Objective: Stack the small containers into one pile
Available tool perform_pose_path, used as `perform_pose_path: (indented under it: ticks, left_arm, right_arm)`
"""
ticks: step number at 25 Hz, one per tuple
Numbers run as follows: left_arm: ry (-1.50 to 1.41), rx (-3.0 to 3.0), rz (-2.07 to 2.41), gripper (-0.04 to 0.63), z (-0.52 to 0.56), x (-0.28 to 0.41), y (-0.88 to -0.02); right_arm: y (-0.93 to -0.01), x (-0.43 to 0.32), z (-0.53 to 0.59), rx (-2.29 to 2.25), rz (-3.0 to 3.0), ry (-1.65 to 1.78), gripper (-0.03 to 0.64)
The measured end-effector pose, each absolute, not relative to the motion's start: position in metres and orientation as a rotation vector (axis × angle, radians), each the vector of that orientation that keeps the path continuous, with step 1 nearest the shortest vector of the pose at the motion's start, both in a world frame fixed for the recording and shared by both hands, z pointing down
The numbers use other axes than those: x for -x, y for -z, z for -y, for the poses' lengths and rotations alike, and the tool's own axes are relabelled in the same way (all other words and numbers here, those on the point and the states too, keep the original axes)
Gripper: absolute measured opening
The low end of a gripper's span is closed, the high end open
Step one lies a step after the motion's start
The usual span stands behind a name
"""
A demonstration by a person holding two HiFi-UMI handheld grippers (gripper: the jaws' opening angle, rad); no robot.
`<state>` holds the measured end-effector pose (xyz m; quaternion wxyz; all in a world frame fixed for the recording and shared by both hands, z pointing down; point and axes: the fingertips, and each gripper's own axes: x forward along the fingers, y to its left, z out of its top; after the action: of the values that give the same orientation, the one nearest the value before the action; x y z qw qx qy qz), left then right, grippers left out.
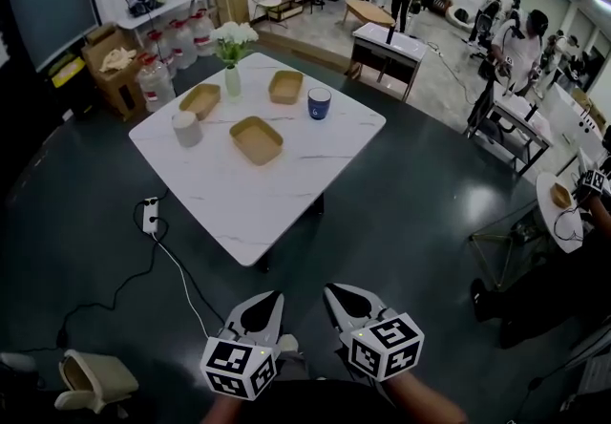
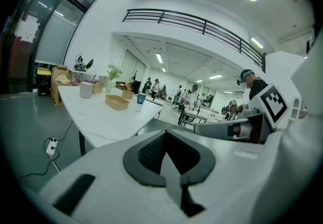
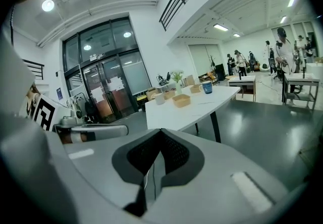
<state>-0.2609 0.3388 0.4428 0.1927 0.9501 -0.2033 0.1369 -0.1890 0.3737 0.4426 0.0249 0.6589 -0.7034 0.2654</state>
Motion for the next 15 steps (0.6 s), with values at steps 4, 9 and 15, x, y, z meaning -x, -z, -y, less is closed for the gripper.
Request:
perform_pose_path:
  ticks: [4, 9, 15]
  left_arm:
    - [-0.381, -2.656, 0.580, -0.002, -0.313, 0.266, -0.444]
    - [-0.378, -2.647, 0.582, -0.002, -0.283, 0.274, -0.446]
    - [-0.351, -2.618, 0.580, -0.002, -0.266, 0.278, -0.450]
  right_arm:
    - [-0.443, 0.193, -0.348, -2.019, 2.178, -0.816, 0.000]
    - [-0.444, 0.202, -0.313, -1.999, 2.185, -0.823, 0.000]
    - [-0.449, 0.207, -0.292, -1.971, 2.153, -0.823, 0.000]
